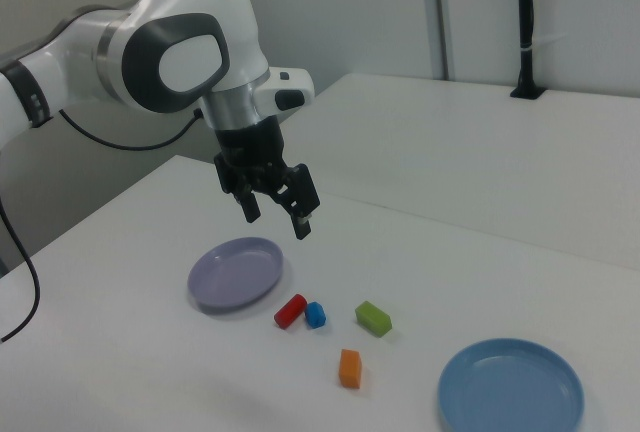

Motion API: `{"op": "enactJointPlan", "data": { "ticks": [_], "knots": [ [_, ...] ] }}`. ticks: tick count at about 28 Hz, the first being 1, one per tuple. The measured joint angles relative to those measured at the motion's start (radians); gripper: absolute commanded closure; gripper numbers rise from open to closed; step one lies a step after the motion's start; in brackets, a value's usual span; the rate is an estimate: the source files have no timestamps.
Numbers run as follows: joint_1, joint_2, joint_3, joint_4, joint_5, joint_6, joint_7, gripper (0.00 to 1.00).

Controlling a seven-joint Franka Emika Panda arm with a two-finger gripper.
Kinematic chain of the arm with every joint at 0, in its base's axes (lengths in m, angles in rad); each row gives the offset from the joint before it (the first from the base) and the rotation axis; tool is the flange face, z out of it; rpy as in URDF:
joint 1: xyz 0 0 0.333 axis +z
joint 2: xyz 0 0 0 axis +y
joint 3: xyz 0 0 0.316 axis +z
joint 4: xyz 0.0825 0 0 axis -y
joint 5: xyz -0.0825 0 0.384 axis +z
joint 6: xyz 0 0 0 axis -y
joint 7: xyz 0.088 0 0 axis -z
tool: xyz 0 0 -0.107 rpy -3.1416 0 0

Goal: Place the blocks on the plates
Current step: 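Move the gripper down toward the green block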

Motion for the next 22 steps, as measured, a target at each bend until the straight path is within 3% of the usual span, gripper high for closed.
{"op": "enactJointPlan", "data": {
  "ticks": [15,22],
  "knots": [
    [-0.002,0.01,0.0,0.0,0.007,0.004,0.002,0.0],
    [-0.006,0.076,-0.004,0.0,0.025,0.101,0.038,0.0]
  ]
}}
